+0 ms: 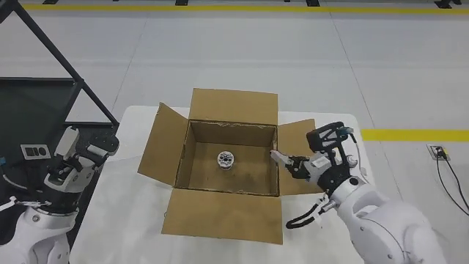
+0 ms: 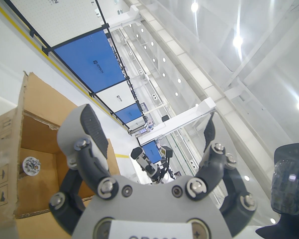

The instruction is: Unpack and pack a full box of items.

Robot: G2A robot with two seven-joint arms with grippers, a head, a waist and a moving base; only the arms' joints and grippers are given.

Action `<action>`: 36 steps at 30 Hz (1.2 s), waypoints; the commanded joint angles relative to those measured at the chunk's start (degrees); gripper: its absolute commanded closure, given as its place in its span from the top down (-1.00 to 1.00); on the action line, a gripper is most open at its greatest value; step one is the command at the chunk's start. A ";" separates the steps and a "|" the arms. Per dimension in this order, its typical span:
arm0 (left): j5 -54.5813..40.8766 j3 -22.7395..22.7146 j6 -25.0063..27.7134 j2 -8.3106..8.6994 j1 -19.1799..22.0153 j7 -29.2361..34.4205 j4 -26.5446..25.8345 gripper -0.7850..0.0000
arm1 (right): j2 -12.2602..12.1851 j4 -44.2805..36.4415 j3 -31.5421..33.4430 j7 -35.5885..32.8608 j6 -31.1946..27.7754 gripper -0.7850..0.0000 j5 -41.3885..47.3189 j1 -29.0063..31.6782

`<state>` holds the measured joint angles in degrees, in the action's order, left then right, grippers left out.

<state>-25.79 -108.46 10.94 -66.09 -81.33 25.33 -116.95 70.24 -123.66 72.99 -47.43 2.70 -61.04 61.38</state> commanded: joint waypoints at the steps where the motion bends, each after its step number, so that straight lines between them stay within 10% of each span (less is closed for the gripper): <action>1: -0.58 -1.05 0.27 0.00 -0.66 -0.32 0.24 1.00 | 0.44 2.58 -5.10 -1.75 0.01 1.00 -2.06 -2.95; 19: -2.39 -3.13 1.47 -0.21 -4.84 -0.65 0.57 1.00 | 10.18 43.84 -31.57 -4.22 6.84 1.00 5.01 -31.02; 36: -2.49 -2.72 0.76 -0.26 -4.85 -1.37 -0.54 1.00 | 10.74 47.30 -31.87 -1.46 5.78 1.00 5.47 -30.60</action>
<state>-28.31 -111.33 11.97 -66.34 -86.17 24.16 -117.05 80.73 -77.73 41.35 -49.46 9.36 -55.94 31.12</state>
